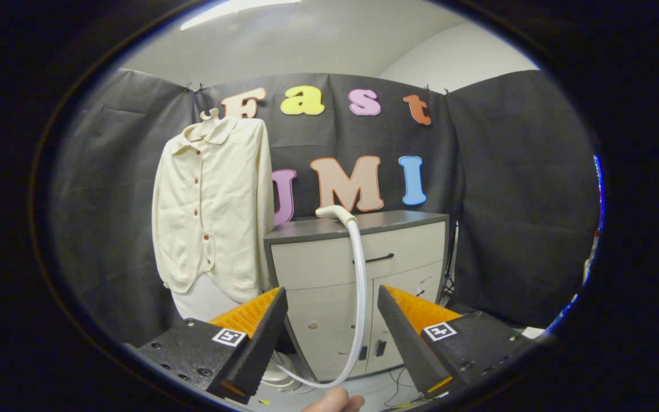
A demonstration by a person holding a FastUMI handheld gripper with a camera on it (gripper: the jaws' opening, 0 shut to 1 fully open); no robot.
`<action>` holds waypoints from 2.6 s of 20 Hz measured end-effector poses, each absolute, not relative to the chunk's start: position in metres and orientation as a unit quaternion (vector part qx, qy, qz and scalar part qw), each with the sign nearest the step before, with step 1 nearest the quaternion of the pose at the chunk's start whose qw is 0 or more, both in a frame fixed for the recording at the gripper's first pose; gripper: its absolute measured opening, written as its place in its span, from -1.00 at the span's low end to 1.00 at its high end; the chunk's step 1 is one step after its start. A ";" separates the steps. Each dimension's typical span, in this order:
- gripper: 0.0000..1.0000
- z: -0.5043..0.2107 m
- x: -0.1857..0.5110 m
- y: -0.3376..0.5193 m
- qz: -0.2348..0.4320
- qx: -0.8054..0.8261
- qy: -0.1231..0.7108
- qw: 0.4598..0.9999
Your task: Iron the clothes twice with a garment steamer, once on the left side and once on the right side.
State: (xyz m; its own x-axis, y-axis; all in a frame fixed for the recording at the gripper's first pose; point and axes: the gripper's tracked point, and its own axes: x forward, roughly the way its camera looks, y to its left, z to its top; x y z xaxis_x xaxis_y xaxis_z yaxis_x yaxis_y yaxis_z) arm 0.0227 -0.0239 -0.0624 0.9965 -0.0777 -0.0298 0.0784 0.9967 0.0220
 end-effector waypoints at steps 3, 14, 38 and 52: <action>0.94 -0.069 0.026 -0.028 -0.045 0.016 0.021 0.999; 0.94 -0.084 0.042 -0.035 -0.055 0.023 0.036 0.998; 0.95 0.054 0.315 -0.021 -0.030 -0.050 0.016 0.998; 0.76 0.017 0.456 -0.071 -0.057 -0.020 0.163 0.985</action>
State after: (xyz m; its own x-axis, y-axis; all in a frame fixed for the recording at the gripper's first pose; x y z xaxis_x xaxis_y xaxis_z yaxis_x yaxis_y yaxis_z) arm 0.4564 -0.0708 0.0168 0.9402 -0.1186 -0.3195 0.1058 0.9927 -0.0570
